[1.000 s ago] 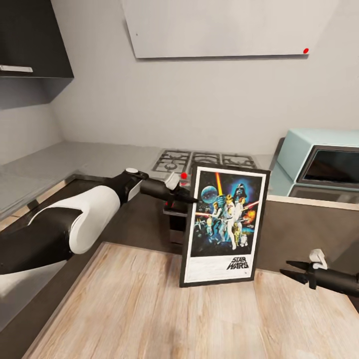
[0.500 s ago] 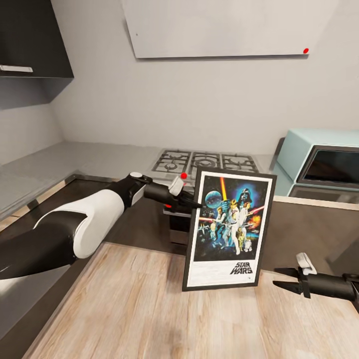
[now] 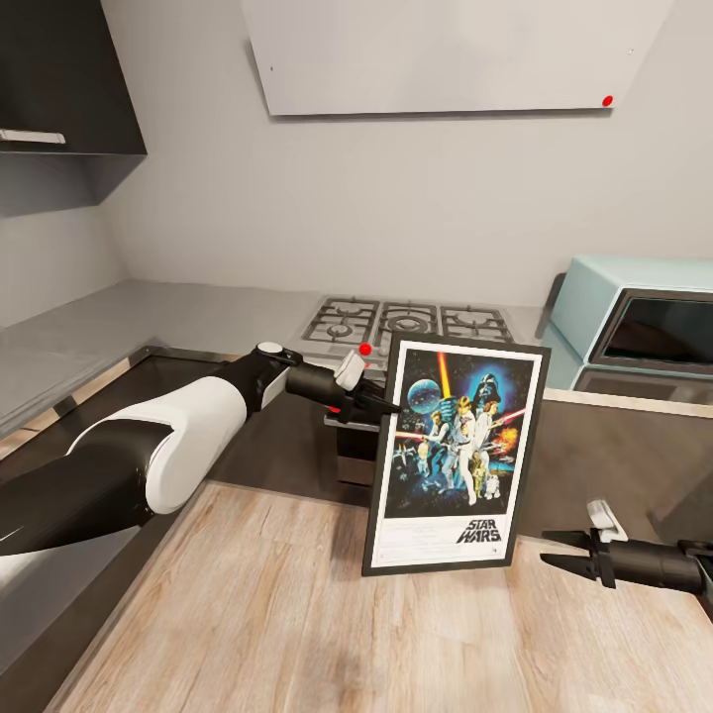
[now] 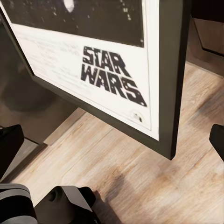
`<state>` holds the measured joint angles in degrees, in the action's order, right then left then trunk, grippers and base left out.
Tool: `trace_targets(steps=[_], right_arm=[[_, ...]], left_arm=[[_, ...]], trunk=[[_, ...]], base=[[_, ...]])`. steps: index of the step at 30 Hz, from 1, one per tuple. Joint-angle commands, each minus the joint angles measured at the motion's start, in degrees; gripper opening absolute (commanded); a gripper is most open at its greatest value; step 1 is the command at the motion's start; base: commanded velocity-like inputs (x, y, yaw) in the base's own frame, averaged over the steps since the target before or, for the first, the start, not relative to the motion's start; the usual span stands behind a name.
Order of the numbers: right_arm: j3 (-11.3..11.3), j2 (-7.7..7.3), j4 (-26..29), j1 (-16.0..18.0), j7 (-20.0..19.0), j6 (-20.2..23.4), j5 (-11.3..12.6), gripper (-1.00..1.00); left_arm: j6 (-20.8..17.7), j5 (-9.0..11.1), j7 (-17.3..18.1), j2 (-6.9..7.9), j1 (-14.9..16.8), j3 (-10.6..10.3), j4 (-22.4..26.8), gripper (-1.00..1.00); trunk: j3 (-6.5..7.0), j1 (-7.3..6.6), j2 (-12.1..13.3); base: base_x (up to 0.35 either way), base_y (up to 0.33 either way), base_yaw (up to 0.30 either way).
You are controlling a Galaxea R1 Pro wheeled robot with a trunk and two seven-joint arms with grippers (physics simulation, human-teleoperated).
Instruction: Pick up the poster from the kitchen countertop and hang it on one of the wall nails in the kitchen.
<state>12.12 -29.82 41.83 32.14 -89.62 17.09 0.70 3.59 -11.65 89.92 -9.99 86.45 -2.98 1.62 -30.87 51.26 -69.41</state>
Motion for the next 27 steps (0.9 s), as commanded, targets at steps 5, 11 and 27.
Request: trace_targets(steps=[5, 11, 27], right_arm=[[0.0, -0.08, -0.4, 1.6, -0.2, 0.6, 0.0, 1.0], [0.0, -0.1, -1.2, 5.5, -0.1, 0.6, -0.1, 1.0], [-4.8, -0.12, -3.1, 8.1, 0.0, 0.1, -0.5, 1.0]], left_arm=[[0.4, 0.1, 0.1, 0.0, 0.0, -0.1, 0.0, -1.0], [0.4, 0.1, 0.1, 0.0, 0.0, -0.2, 0.0, -1.0], [2.0, 0.1, 0.1, 0.0, 0.0, -0.3, 0.1, -1.0]], trunk=[[-0.06, 0.0, 0.0], [-0.06, 0.0, 0.0], [-0.06, 0.0, 0.0]], base=[[0.0, 0.0, 0.0], [0.0, 0.0, 0.0], [0.0, 0.0, 0.0]])
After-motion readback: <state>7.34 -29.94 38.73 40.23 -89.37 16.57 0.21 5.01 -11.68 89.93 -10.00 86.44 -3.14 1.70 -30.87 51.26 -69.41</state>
